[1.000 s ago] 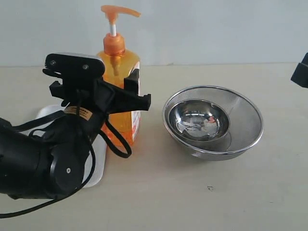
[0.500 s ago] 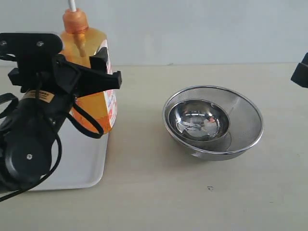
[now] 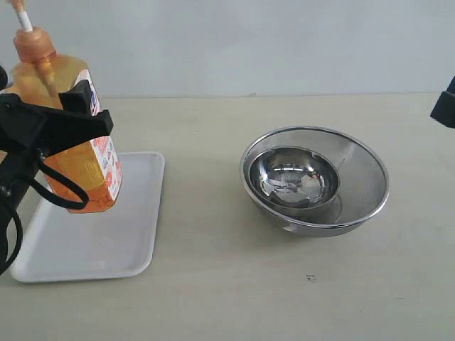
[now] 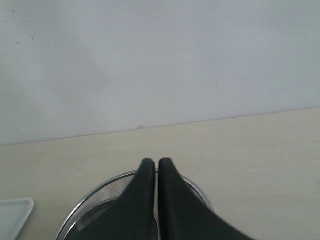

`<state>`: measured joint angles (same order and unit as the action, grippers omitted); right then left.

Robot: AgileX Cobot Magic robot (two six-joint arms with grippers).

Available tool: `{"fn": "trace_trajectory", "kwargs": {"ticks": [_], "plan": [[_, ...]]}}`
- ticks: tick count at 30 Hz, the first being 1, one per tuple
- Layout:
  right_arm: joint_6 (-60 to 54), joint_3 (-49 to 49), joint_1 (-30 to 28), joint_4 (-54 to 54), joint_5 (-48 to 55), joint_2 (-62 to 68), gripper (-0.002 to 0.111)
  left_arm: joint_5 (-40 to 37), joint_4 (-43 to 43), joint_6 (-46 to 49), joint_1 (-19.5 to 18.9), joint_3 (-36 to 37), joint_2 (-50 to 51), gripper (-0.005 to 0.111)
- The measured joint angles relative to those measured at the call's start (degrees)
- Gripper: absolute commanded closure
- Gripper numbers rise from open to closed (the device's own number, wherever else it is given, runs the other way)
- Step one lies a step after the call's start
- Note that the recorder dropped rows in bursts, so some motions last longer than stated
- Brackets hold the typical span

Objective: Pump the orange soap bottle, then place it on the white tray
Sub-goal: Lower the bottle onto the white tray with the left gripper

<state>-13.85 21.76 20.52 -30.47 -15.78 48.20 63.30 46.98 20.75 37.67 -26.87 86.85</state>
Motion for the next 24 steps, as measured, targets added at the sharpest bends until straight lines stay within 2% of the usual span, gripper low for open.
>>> {"fn": "trace_trajectory", "kwargs": {"ticks": [24], "plan": [[0.0,0.0,0.0,0.0,0.0,0.0,0.108,-0.1,-3.6,-4.3,-3.0,0.0,4.3,0.102]]}}
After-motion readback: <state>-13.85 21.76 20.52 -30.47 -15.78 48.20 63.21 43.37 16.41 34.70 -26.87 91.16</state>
